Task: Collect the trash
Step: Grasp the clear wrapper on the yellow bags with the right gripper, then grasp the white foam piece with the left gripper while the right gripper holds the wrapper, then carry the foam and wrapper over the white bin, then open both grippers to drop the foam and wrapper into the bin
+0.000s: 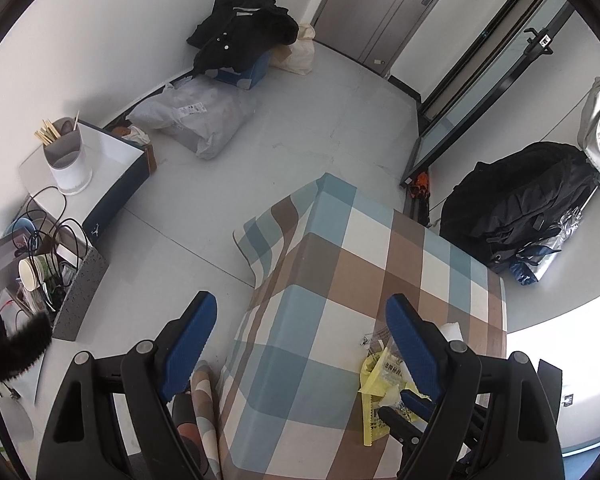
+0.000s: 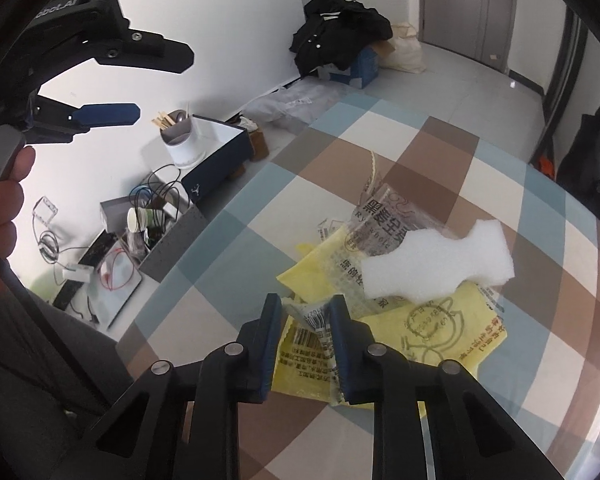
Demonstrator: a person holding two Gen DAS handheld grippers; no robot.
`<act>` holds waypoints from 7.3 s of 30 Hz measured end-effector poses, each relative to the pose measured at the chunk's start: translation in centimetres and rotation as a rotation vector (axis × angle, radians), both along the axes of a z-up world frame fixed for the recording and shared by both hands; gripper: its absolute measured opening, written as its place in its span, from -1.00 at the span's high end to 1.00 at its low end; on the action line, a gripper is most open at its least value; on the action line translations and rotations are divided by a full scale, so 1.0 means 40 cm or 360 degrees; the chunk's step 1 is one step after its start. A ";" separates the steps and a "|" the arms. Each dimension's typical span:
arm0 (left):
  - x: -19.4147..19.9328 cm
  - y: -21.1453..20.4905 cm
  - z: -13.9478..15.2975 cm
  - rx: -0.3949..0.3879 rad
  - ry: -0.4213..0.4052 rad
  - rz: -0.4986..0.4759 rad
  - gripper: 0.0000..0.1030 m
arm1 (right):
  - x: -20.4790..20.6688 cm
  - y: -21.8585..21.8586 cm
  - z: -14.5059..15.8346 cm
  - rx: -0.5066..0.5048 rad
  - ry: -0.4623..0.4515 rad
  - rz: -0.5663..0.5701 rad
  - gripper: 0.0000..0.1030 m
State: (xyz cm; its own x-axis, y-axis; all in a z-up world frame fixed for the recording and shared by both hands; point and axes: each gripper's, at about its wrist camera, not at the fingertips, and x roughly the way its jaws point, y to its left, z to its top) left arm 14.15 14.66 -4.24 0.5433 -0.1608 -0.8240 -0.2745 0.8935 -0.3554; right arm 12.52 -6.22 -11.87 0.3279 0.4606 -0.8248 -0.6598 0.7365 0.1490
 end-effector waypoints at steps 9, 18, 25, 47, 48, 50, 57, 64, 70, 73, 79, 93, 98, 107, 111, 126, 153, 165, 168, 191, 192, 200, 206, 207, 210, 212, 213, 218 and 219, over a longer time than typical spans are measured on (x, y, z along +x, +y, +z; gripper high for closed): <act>0.008 -0.014 -0.006 0.0048 0.0025 -0.0007 -0.64 | -0.015 -0.033 0.013 0.0041 -0.0019 0.0033 1.00; 0.022 -0.071 0.002 0.0104 0.0009 -0.0067 -0.64 | -0.010 -0.117 0.031 0.0182 0.0071 -0.0045 0.98; 0.027 -0.099 0.009 0.0101 0.0014 -0.0093 -0.64 | -0.014 -0.130 0.029 0.0246 0.0107 -0.0018 0.56; 0.030 -0.050 -0.026 0.0073 0.0079 -0.0030 -0.64 | -0.028 -0.041 -0.011 0.0102 0.0126 0.0039 0.83; 0.030 -0.056 -0.022 0.0070 0.0064 -0.0041 -0.64 | -0.035 -0.046 -0.004 0.0110 0.0110 0.0047 0.83; 0.032 -0.073 -0.011 0.0083 0.0026 -0.0077 -0.64 | -0.047 -0.055 0.003 0.0133 0.0105 0.0072 0.83; 0.036 -0.150 0.023 0.0015 -0.0151 -0.0269 -0.63 | -0.062 -0.115 0.014 0.0200 0.0159 0.0055 0.83; 0.064 -0.261 0.020 0.0129 -0.0167 -0.0483 -0.64 | -0.030 -0.232 0.031 0.0300 0.0169 -0.0097 0.83; 0.078 -0.331 -0.025 0.0099 -0.0098 -0.0667 -0.63 | 0.003 -0.341 0.025 0.0361 0.0215 -0.0240 0.83; 0.079 -0.372 -0.056 0.0139 -0.0037 -0.0763 -0.58 | 0.015 -0.385 0.021 0.0393 0.0240 -0.0294 0.83; 0.080 -0.416 -0.109 0.0198 0.0088 -0.0838 -0.43 | 0.005 -0.433 0.028 0.0430 0.0243 -0.0321 0.83; 0.078 -0.455 -0.155 0.0371 0.0165 -0.0924 0.31 | -0.013 -0.498 0.046 0.0480 0.0230 -0.0378 0.83; 0.074 -0.433 -0.136 0.0296 0.0156 -0.0857 0.31 | -0.013 -0.509 0.053 0.0497 0.0216 -0.0411 0.82; 0.053 -0.382 -0.085 0.0047 0.0027 -0.0710 0.31 | -0.031 -0.532 0.080 0.0549 0.0142 -0.0478 0.82; 0.023 -0.389 -0.035 0.0097 -0.0048 -0.0686 0.31 | -0.055 -0.548 0.109 0.0580 0.0084 -0.0514 0.82; -0.130 -0.491 0.183 -0.0122 -0.0424 -0.0747 0.31 | -0.202 -0.741 0.344 0.0723 -0.0308 -0.0686 0.83; -0.129 -1.132 0.099 -0.0168 -0.0154 -0.1547 0.31 | -0.382 -1.300 0.248 0.0688 -0.0404 -0.1430 0.83; -0.066 -1.295 -0.141 -0.0190 0.0430 -0.1709 0.31 | -0.315 -1.408 -0.099 0.0657 0.0127 -0.1669 0.83; -0.057 -1.330 -0.185 -0.0161 0.0535 -0.1736 0.31 | -0.284 -1.407 -0.162 0.0664 0.0230 -0.1690 0.83; -0.050 -1.400 -0.305 -0.0135 0.0829 -0.1677 0.31 | -0.257 -1.405 -0.419 0.0658 0.0648 -0.1748 0.77; -0.051 -1.402 -0.307 -0.0131 0.0834 -0.1673 0.31 | -0.262 -1.410 -0.419 0.0649 0.0646 -0.1757 0.72; -0.062 -1.419 -0.327 -0.0080 0.0879 -0.1706 0.31 | -0.297 -1.448 -0.388 0.0621 0.0580 -0.1847 0.23; -0.080 -1.459 -0.347 -0.0025 0.0916 -0.1765 0.31 | -0.318 -1.462 -0.350 0.0635 0.0515 -0.1863 0.12; -0.084 -1.467 -0.355 0.0001 0.0934 -0.1786 0.31 | -0.323 -1.465 -0.344 0.0633 0.0504 -0.1869 0.08; -0.096 -1.482 -0.377 0.0056 0.0980 -0.1807 0.31 | -0.334 -1.472 -0.329 0.0634 0.0485 -0.1883 -0.02; -0.102 -1.487 -0.390 0.0068 0.1008 -0.1810 0.30 | -0.341 -1.477 -0.323 0.0636 0.0477 -0.1891 -0.06; -0.103 -1.483 -0.392 0.0074 0.1017 -0.1816 0.29 | -0.344 -1.479 -0.322 0.0640 0.0478 -0.1893 -0.08; -0.108 -1.487 -0.403 0.0109 0.1036 -0.1826 0.07 | -0.356 -1.483 -0.320 0.0644 0.0488 -0.1908 -0.21; -0.109 -1.487 -0.399 0.0107 0.1027 -0.1823 -0.06 | -0.358 -1.482 -0.319 0.0646 0.0488 -0.1907 -0.23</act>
